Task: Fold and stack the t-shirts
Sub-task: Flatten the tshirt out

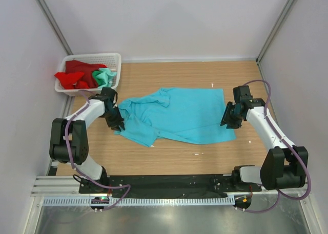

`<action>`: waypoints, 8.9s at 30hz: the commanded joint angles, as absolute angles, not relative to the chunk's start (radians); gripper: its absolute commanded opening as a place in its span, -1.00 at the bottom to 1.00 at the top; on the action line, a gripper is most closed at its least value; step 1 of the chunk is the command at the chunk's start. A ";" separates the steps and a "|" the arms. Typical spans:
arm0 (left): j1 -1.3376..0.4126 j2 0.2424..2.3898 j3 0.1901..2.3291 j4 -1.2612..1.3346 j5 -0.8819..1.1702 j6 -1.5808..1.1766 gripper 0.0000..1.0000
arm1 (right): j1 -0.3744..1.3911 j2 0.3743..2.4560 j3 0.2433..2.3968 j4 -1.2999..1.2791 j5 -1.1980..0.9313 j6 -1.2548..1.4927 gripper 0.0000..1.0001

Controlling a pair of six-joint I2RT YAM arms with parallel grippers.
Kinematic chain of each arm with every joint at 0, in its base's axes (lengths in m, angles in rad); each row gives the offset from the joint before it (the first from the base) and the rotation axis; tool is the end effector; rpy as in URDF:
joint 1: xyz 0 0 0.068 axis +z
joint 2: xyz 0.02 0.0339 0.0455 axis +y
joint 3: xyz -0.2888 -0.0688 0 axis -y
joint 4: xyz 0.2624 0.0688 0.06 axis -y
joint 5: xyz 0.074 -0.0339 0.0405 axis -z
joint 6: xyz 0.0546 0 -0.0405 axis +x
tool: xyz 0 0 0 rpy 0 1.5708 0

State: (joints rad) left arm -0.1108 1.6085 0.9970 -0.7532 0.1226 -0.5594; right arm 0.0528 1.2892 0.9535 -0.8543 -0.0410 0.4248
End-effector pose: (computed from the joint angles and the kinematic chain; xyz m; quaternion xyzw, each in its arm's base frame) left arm 0.3038 -0.0405 0.1751 -0.2147 0.9694 -0.0913 0.0769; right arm 0.2546 0.0157 0.2418 0.1777 0.9655 0.0643 0.1791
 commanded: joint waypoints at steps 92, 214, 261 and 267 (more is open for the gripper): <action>-0.156 1.267 1.088 -0.761 0.224 -0.459 -1.00 | -0.206 1.445 0.753 -0.661 0.052 0.641 -0.15; -0.179 1.850 1.569 -0.540 0.522 -0.790 -1.00 | -0.247 2.042 1.830 -0.778 0.140 0.402 -0.94; -0.170 2.240 2.030 -0.687 0.285 -0.520 -0.19 | -0.273 2.077 1.772 -0.615 0.101 0.347 0.29; -0.166 2.247 1.988 -0.683 0.318 -0.523 -0.07 | -0.275 2.062 1.704 -0.644 0.057 0.449 0.29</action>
